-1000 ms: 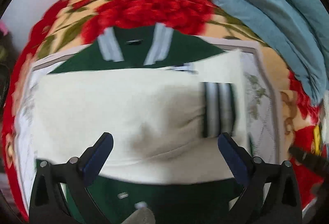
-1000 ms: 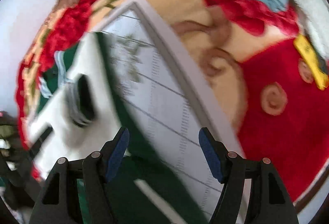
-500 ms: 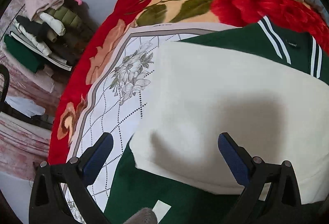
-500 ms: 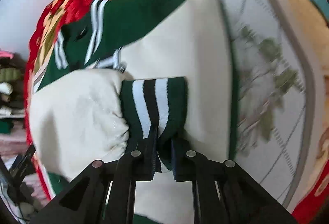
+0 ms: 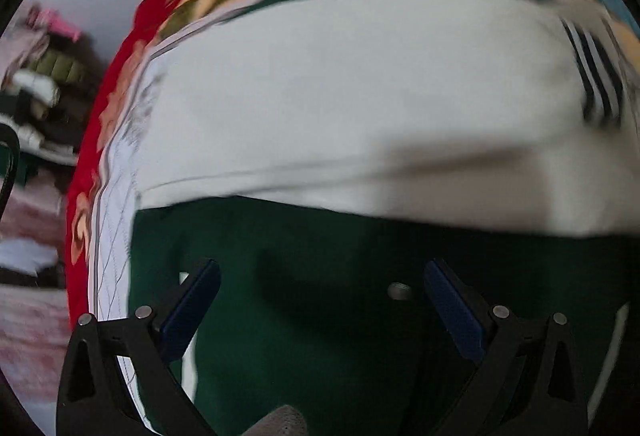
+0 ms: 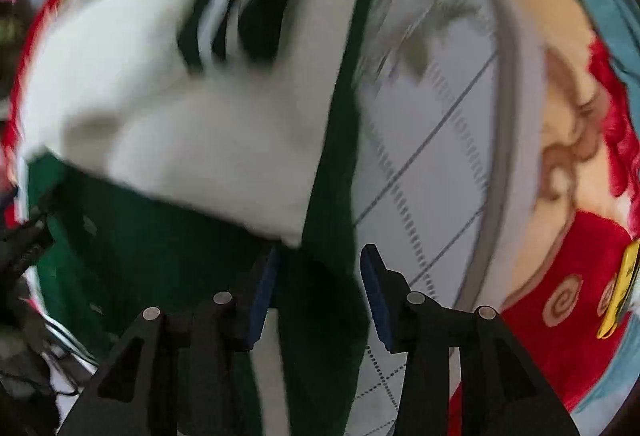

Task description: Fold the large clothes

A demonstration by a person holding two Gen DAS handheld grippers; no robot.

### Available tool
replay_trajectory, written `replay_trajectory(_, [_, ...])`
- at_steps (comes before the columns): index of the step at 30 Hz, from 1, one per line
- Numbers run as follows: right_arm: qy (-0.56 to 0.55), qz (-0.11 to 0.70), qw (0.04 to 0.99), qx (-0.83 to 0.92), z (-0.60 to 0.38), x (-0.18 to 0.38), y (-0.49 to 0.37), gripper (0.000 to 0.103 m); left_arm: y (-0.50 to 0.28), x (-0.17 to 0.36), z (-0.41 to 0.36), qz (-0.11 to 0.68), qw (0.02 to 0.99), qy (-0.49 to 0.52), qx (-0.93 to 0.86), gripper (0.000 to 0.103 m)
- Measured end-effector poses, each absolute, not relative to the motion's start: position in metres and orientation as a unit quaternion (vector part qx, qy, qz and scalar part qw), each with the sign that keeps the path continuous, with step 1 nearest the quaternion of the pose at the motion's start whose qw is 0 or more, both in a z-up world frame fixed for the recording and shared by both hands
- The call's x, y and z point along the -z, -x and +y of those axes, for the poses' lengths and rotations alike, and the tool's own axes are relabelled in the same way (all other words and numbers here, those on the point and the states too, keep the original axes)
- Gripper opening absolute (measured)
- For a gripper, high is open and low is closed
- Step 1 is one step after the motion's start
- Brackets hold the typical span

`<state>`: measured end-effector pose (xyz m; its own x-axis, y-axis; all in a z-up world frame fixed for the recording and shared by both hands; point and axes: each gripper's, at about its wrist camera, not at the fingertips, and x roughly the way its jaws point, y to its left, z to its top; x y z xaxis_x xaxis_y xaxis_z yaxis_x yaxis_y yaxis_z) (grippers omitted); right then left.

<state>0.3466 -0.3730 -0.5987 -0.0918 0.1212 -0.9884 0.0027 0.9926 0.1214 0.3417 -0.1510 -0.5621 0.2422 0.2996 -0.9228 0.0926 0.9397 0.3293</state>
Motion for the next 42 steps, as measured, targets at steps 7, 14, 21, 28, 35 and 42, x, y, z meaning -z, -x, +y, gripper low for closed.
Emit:
replay_trajectory(7, [-0.200, 0.675, 0.704, 0.093, -0.454, 0.604, -0.334, 0.030, -0.341, 0.589, -0.156, 0.621, 0.761, -0.172, -0.069, 0.103])
replay_trajectory(14, [-0.151, 0.695, 0.700, 0.066, -0.447, 0.585, -0.355, 0.032, -0.345, 0.577, -0.152, 0.628, 0.758, -0.163, -0.071, 0.103])
replay_trajectory(21, [-0.155, 0.712, 0.678, 0.095, -0.443, 0.608, -0.364, 0.041, -0.320, 0.550, -0.110, 0.640, 0.753, -0.106, -0.106, 0.103])
replay_trajectory(28, [-0.196, 0.711, 0.671, 0.078, -0.392, 0.548, -0.328, 0.053, -0.270, 0.524, -0.051, 0.655, 0.735, -0.118, -0.127, 0.103])
replay_trajectory(35, [-0.239, 0.758, 0.605, -0.044, -0.265, 0.554, -0.261, 0.053, -0.213, 0.576, -0.021, 0.693, 0.689, -0.178, -0.116, 0.103])
replay_trajectory(42, [-0.132, 0.777, 0.616, -0.014, -0.171, 0.596, -0.258, 0.020, -0.184, 0.590, -0.019, 0.696, 0.690, -0.182, -0.085, 0.103])
